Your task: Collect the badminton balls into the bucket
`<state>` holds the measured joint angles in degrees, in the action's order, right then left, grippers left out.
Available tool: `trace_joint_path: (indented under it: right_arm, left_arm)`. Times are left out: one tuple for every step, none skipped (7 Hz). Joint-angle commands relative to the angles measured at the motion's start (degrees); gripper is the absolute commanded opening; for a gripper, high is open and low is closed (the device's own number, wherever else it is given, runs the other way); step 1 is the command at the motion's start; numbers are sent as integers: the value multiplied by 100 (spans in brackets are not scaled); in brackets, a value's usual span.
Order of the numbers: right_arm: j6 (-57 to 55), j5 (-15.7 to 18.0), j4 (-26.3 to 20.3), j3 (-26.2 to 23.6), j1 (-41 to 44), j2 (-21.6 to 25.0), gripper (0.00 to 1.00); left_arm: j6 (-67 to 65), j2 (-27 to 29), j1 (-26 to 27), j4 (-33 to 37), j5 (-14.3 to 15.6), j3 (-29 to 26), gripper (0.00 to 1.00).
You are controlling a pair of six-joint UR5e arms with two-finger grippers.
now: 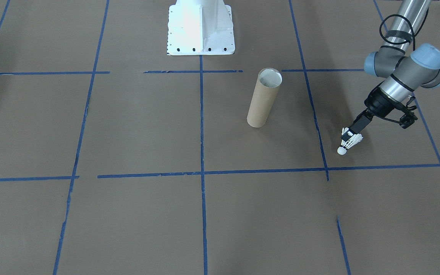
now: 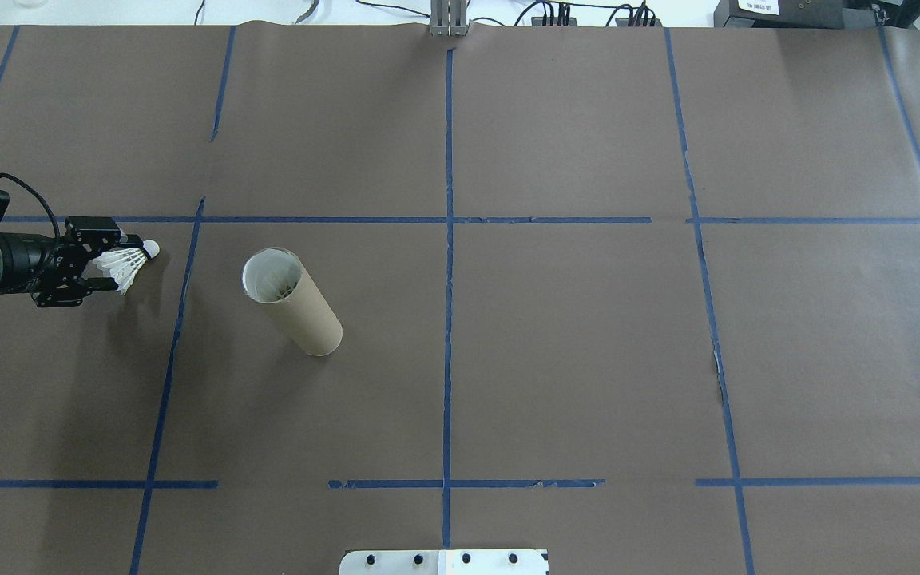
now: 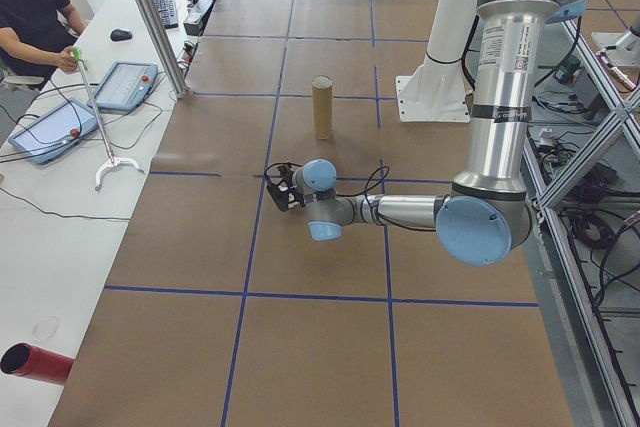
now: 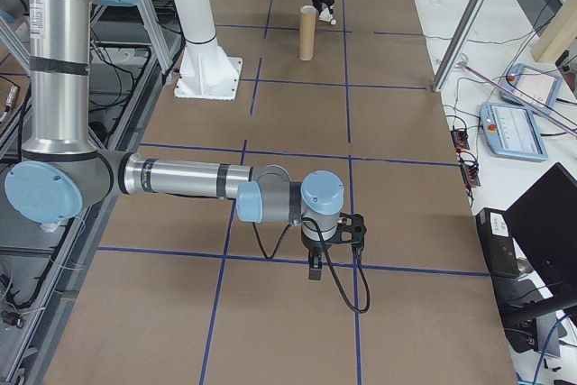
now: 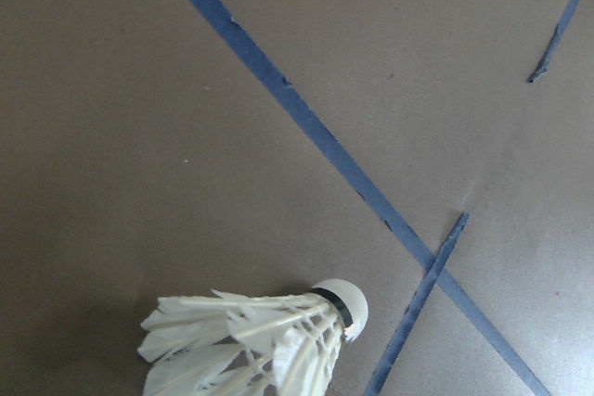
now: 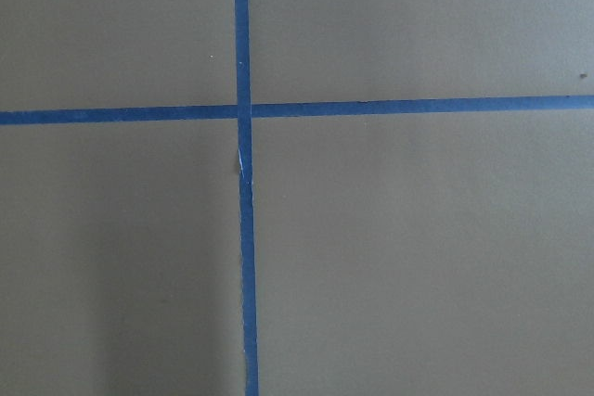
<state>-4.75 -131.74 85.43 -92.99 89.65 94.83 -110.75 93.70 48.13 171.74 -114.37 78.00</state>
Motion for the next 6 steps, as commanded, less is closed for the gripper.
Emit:
trace_joint_path:
  right_arm:
    - [0, -1, 0, 0, 0, 0, 100]
    - [0, -1, 0, 0, 0, 0, 100]
    - [0, -1, 0, 0, 0, 0, 100]
    - [0, -1, 0, 0, 0, 0, 100]
    - [0, -1, 0, 0, 0, 0, 100]
    - [0, -1, 0, 0, 0, 0, 100]
  left_arm:
    - [185, -45, 3, 0, -32, -22, 57]
    - [186, -45, 4, 0, -41, -13, 37]
    - [177, -45, 4, 0, -50, 22, 18]
    - [168, -54, 4, 0, -50, 48, 3]
    - [168, -62, 12, 0, -85, 101, 0]
    - [159, -80, 30, 9, -459, 214, 0]
